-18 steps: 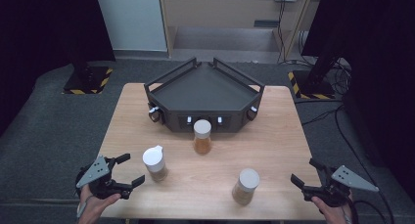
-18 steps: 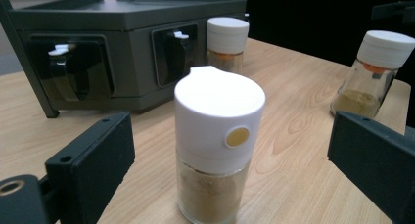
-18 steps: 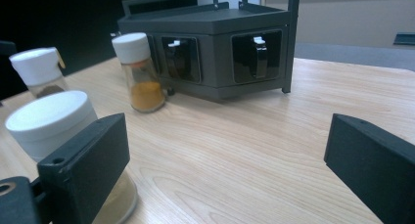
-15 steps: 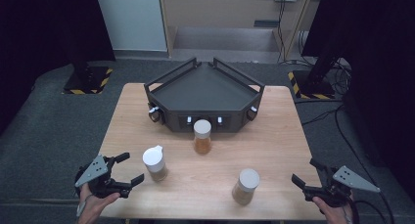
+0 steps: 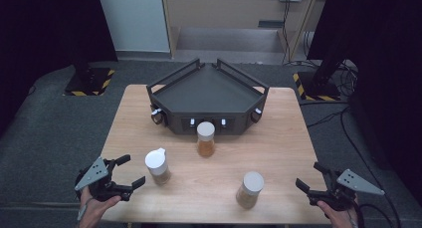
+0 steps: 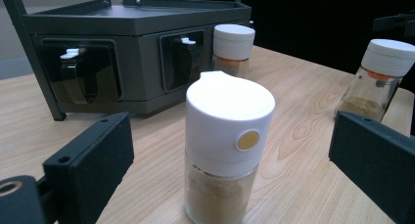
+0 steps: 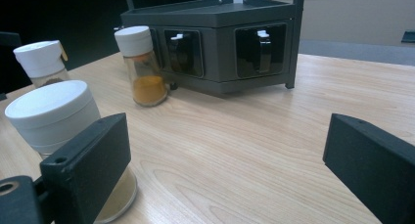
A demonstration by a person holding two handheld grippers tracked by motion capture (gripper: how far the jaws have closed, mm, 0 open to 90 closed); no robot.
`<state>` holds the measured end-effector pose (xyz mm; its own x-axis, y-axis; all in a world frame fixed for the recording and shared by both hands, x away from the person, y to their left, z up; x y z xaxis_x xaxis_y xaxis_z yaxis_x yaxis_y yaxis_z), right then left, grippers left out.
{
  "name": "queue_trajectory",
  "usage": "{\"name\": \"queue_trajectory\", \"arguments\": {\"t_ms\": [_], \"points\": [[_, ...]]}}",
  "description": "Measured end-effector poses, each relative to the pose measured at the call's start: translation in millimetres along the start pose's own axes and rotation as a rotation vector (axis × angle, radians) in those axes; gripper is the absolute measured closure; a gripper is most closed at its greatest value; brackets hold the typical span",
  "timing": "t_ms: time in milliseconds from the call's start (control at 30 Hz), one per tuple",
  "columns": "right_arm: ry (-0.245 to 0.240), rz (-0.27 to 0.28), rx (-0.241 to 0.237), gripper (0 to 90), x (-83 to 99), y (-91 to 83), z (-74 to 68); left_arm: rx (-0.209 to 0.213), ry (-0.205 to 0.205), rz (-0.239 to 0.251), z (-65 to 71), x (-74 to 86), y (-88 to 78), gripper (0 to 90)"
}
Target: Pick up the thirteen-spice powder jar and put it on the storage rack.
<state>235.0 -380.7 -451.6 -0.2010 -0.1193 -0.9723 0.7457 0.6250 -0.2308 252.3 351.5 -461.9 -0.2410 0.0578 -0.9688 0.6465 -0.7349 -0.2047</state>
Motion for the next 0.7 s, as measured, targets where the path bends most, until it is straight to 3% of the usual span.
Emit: {"name": "queue_trajectory", "arguments": {"t_ms": [700], "points": [[0.003,-0.027,-0.023,4.2,-0.3,4.0,-1.1,0.015,-0.003,-0.002,-0.7,0.6,-1.2,1.8]]}}
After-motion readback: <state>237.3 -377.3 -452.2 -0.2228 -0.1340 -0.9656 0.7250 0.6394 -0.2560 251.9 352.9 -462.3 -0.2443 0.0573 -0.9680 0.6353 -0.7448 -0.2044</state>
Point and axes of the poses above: each handheld gripper's, and its own axes: y roughly forward along the jaws, x roughly out of its underside, z roughly to its right, the point moved 8 cm from there along y, roughly forward along the jaws, and after that the axes turned 4 degrees about -y, right-handed, at the moved point
